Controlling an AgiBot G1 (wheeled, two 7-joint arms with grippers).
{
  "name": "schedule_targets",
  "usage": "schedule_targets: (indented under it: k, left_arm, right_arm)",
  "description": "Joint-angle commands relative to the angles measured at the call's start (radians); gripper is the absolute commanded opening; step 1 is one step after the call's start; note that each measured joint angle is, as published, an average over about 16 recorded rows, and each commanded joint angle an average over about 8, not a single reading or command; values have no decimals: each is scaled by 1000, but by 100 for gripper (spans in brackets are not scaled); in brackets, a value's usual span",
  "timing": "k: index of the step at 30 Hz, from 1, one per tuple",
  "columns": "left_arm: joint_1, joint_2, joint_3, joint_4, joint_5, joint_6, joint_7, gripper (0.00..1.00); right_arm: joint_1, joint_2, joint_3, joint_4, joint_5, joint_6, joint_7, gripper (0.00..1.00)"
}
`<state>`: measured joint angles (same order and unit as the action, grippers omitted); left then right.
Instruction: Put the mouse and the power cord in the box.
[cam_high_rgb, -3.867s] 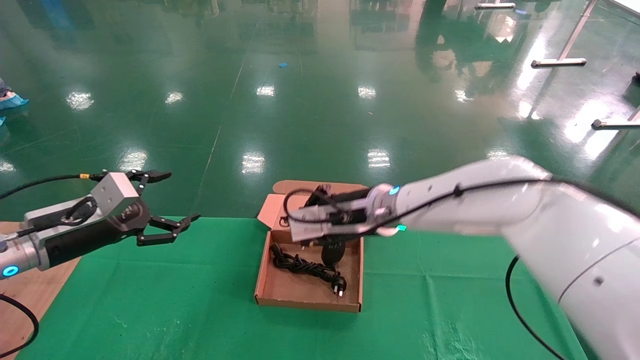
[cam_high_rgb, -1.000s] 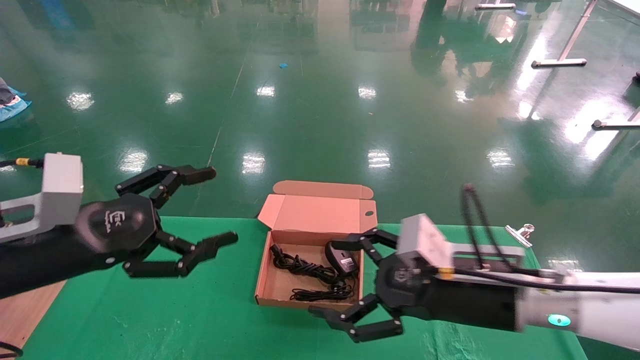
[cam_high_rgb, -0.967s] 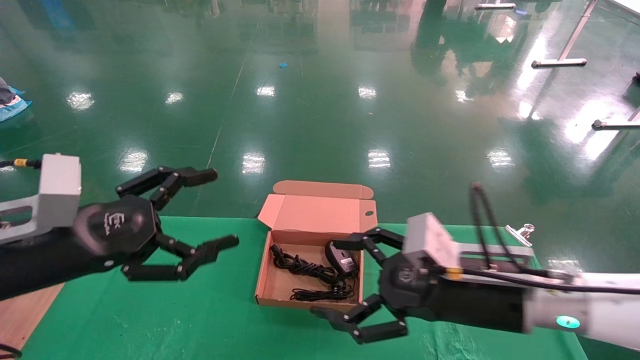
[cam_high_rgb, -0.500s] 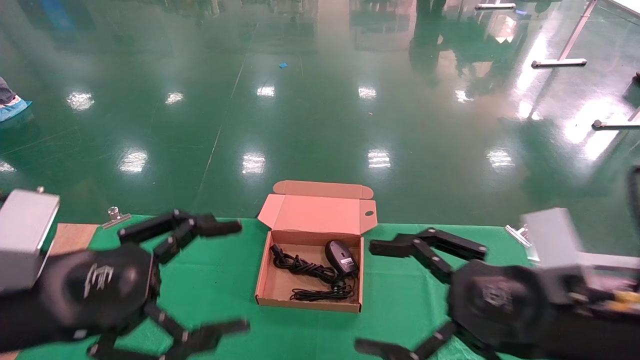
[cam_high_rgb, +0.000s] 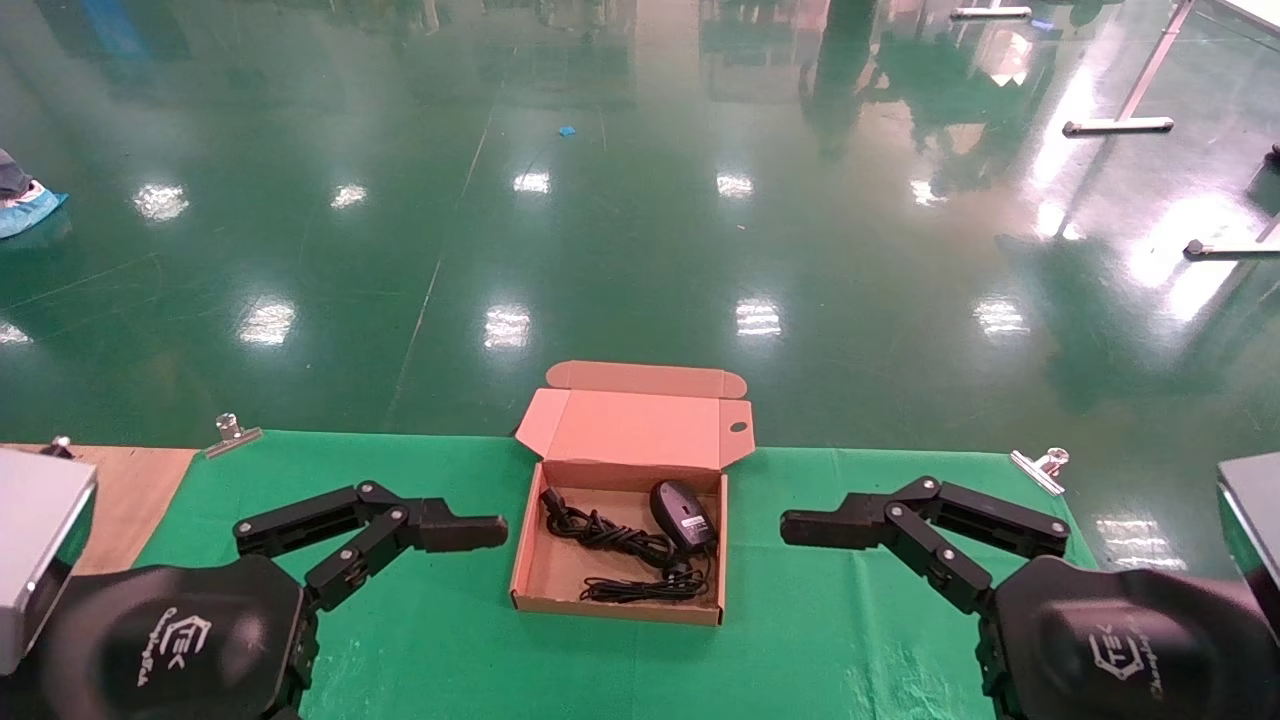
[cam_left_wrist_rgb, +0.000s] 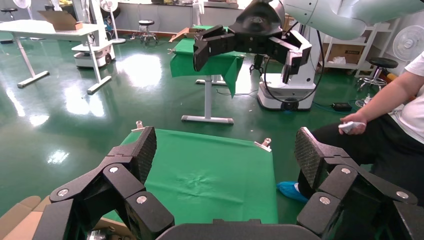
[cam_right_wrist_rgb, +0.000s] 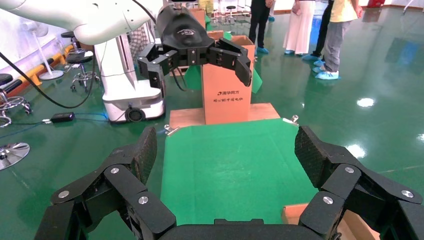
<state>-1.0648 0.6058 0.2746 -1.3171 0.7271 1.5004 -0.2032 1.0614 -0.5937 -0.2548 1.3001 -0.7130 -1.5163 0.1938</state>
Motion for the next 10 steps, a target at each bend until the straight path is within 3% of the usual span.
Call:
schedule_targets:
  k: [1, 10]
  left_arm:
    - [-1, 0, 0, 5, 0, 0, 3, 100]
    - [-5, 3, 2, 18, 1, -2, 9, 100]
  right_arm:
    - [1, -3, -4, -2, -2, 3, -1, 100]
    - [7, -10, -15, -9, -10, 12, -4, 100]
